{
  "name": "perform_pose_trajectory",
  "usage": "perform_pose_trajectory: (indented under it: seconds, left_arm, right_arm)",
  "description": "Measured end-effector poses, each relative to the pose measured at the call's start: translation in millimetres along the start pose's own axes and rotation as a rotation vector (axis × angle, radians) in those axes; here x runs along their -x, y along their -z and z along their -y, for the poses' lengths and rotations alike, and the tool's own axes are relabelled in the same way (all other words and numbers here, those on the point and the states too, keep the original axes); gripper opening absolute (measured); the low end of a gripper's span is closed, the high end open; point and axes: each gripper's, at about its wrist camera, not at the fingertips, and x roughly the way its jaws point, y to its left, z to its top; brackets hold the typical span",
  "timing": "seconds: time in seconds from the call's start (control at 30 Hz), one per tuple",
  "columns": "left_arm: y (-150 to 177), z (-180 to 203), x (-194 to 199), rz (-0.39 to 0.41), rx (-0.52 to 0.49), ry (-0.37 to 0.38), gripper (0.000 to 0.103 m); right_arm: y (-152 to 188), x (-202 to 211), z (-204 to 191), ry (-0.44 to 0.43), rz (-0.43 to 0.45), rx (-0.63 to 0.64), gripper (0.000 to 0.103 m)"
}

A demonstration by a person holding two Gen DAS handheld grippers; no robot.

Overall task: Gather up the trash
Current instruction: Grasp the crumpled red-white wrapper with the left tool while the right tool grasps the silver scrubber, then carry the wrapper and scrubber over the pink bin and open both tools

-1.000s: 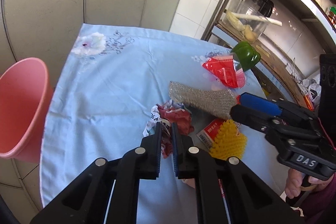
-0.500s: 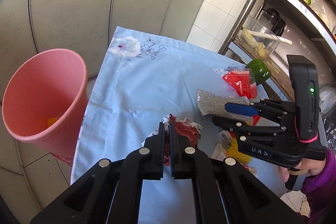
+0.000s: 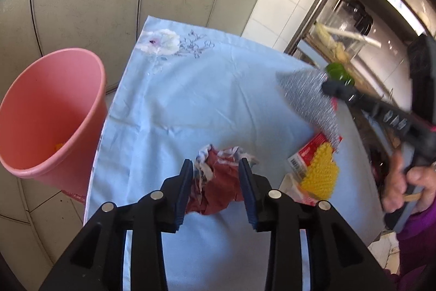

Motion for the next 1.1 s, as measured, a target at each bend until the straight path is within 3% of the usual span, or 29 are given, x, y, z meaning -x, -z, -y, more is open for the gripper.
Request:
perform_pose_trajectory:
  seconds: [0.23, 0.3, 0.37, 0.43, 0.63, 0.9, 1.1]
  left_arm:
    - [4, 3, 0, 0.013, -0.020, -0.020, 0.034]
    - [6, 4, 1, 0.018, -0.030, -0.022, 0.030]
    - [8, 5, 3, 0.031, -0.039, -0.013, 0.015]
    - [8, 4, 4, 0.042, -0.034, -0.006, 0.013]
    - [1, 0, 34, 0.163, -0.020, -0.006, 0.012]
    - [-21, -67, 106, 0.365, 0.102, -0.181, 0.012]
    - [-22, -120, 120, 0.395, 0.215, -0.286, 0.012]
  right_arm:
    - [-6, 23, 8, -0.086, 0.053, -0.084, 0.005]
    - [-7, 25, 7, -0.101, 0.058, -0.093, 0.005]
    - [-7, 25, 4, -0.114, 0.061, -0.098, 0.004]
    - [-8, 24, 1, -0.122, 0.065, -0.094, 0.005]
    - [-22, 25, -21, -0.180, 0.083, -0.058, 0.005]
    - [-68, -2, -91, -0.399, 0.097, 0.005, 0.005]
    - [-96, -48, -152, -0.536, 0.084, 0.031, 0.005]
